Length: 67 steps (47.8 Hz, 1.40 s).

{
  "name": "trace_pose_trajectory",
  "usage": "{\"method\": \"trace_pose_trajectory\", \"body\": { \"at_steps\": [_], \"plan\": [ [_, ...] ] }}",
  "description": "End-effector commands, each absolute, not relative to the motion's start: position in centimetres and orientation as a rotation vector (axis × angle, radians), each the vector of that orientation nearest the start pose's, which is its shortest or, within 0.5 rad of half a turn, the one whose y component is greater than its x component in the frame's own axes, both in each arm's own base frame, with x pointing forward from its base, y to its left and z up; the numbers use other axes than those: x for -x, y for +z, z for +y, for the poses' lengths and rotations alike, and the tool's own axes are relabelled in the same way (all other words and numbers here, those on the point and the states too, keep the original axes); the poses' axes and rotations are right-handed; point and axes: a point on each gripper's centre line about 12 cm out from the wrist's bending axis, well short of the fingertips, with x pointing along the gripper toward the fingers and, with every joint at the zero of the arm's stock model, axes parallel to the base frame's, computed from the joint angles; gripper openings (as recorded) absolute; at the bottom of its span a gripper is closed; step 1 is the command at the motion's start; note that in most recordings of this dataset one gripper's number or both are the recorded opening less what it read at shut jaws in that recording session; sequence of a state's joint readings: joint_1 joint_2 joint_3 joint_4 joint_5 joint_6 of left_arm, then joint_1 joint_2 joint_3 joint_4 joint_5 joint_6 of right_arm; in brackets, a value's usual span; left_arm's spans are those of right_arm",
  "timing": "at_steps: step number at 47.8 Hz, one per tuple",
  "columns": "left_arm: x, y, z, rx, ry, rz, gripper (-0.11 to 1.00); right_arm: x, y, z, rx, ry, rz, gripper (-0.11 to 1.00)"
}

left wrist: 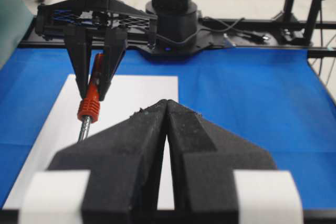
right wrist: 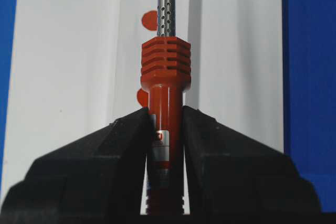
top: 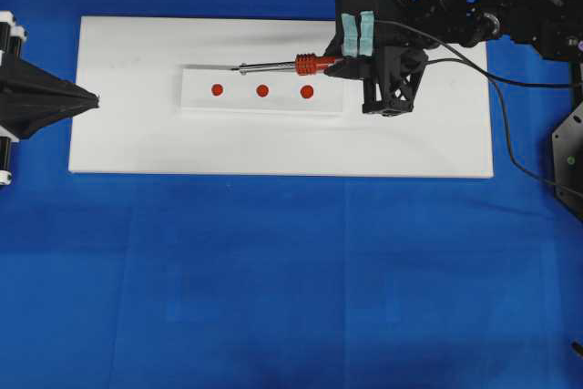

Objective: Touch the tip of the soldering iron to the mark.

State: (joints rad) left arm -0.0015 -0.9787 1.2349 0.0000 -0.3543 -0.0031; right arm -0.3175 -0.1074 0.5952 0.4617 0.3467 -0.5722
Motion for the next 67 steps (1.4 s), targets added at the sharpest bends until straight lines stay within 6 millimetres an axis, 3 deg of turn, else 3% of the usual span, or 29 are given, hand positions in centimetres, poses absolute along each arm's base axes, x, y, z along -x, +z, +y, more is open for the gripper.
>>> {"method": "trace_pose_trajectory", "body": {
  "at_steps": [1, 46, 67],
  "plan": [
    [-19.4, 28.4, -0.1, 0.002, -0.004, -0.114, 0.00, -36.3, 22.8, -10.3, -0.046, -0.114, 0.733, 0.06],
    [-19.4, 28.4, -0.1, 0.002, -0.004, -0.118, 0.00, -36.6, 22.7, -10.2, -0.041, -0.112, 0.730, 0.06],
    [-19.4, 28.4, -0.1, 0.002, -0.004, -0.118, 0.00, -39.3, 18.7, -10.2, -0.050, -0.095, 0.807, 0.06]
  ]
}}
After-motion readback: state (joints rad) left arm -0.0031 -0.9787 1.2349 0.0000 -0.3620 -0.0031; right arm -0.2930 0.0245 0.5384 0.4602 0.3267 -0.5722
